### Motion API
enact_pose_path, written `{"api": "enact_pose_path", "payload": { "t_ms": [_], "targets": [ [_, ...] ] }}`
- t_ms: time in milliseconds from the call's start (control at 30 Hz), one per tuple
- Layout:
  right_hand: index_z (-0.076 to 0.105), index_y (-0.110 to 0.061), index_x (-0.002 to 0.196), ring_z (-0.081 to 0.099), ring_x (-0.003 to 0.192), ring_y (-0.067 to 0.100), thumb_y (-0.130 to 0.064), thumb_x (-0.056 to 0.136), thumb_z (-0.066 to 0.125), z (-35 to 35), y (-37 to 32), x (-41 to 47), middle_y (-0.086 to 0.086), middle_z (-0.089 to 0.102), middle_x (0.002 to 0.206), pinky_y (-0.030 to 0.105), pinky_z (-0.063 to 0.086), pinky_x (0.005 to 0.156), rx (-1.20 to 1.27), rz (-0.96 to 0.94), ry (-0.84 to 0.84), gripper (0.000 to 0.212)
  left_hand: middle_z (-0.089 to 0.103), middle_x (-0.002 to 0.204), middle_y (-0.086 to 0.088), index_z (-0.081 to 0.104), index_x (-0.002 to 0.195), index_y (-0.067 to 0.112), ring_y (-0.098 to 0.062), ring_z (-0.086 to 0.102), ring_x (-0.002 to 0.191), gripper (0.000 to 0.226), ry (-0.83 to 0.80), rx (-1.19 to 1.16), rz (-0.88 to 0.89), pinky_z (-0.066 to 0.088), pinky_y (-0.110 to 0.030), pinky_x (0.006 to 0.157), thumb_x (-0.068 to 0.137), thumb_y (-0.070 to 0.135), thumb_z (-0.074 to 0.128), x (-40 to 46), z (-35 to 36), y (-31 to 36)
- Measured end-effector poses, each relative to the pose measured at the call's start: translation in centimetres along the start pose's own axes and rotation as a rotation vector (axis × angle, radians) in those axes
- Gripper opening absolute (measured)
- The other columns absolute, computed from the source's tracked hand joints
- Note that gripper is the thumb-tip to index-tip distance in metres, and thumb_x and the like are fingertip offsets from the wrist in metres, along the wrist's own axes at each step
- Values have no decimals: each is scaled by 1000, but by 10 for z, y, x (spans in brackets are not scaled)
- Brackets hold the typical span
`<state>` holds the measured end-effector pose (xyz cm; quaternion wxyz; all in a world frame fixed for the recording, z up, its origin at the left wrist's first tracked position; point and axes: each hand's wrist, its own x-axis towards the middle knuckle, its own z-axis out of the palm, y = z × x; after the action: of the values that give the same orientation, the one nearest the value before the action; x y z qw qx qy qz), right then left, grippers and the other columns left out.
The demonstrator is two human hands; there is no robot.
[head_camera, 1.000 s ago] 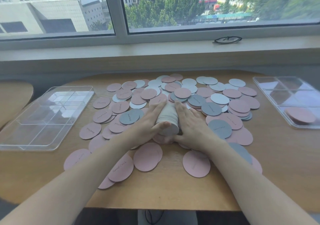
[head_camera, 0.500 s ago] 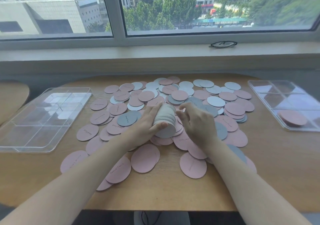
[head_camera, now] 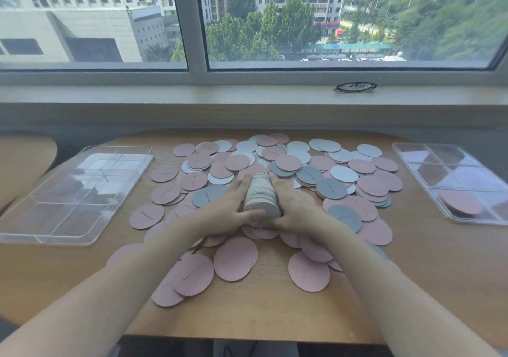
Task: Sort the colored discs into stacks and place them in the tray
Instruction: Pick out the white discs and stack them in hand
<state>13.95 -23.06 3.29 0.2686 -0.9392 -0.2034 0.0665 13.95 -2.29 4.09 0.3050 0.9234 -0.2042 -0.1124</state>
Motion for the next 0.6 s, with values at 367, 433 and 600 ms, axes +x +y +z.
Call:
{"api": "enact_pose_path", "payload": {
  "t_ms": [367, 433, 600],
  "targets": [
    [37, -31, 145, 46, 127, -7, -44, 76, 83, -12, -43, -24, -14, 48, 143, 7, 36, 97, 348, -223, 383, 84, 57, 141, 12, 41, 150, 28, -8, 50, 133, 76, 302, -297, 177, 39, -39, 113, 85, 40, 77, -47, -39, 13],
    [42, -35, 139, 53, 124, 2, -39, 80, 81, -7, -65, -16, -12, 53, 137, 20, 46, 97, 424, -274, 440, 71, 62, 133, 15, 47, 142, 41, -6, 55, 128, 61, 344, -386, 166, 45, -31, 106, 88, 34, 74, -65, -54, 16],
    [40, -38, 142, 54, 123, 12, -32, 94, 67, 24, -128, 26, -18, 50, 137, 36, 52, 95, 491, -371, 441, 55, 67, 125, 11, 45, 144, 42, -6, 62, 117, 51, 490, -518, 84, 51, -25, 95, 97, 34, 62, -100, -84, -14]
  ]
}}
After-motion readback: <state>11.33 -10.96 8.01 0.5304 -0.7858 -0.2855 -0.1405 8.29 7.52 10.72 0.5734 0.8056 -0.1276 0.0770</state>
